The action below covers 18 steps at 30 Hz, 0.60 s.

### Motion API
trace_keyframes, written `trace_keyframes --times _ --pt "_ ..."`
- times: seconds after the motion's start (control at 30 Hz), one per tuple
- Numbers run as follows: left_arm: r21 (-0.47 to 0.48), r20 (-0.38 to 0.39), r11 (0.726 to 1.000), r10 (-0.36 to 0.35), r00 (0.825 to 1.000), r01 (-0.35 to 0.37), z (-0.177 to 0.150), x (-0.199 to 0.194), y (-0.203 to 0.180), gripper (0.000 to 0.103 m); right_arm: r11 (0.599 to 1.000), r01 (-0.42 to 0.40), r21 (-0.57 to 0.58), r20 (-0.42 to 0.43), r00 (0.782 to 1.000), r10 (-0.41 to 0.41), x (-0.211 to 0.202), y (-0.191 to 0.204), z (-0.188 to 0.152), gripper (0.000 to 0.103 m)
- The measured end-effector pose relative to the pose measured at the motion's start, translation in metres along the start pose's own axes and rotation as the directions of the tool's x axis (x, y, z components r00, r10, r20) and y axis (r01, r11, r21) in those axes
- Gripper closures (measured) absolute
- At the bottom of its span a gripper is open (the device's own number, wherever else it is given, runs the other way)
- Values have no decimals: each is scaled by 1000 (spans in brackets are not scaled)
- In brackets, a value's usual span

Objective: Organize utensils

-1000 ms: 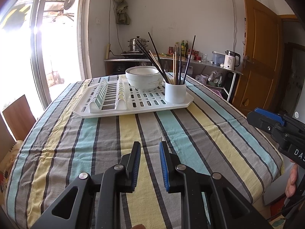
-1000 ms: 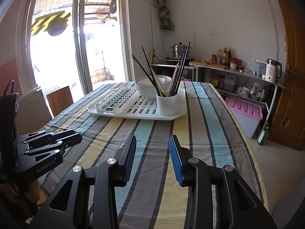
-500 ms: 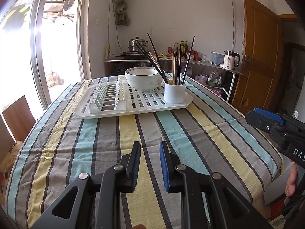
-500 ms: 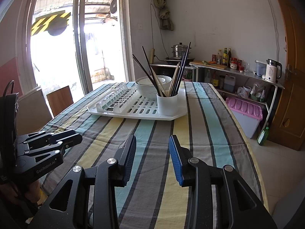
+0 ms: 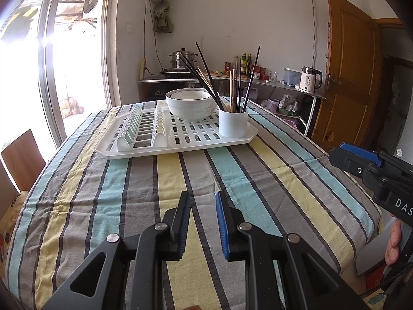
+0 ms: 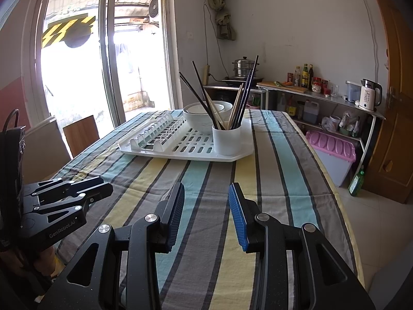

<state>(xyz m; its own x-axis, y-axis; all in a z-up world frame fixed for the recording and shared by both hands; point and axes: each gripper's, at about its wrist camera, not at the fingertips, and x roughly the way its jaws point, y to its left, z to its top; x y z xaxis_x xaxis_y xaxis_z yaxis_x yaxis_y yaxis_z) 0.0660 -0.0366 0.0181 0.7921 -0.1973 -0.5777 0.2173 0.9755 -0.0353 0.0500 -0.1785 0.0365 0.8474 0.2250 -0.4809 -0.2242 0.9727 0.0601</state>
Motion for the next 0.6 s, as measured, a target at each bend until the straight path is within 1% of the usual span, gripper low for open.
trace_keyframes --times 0.23,0.6 --pt "4 -9 1000 -7 1000 8 -1 3 -1 83 1000 0 1 -2 1000 0 0 0 0 66" --pt "-6 10 1000 12 1000 -12 -2 1 0 83 1000 1 -1 0 1000 -1 0 0 0 66"
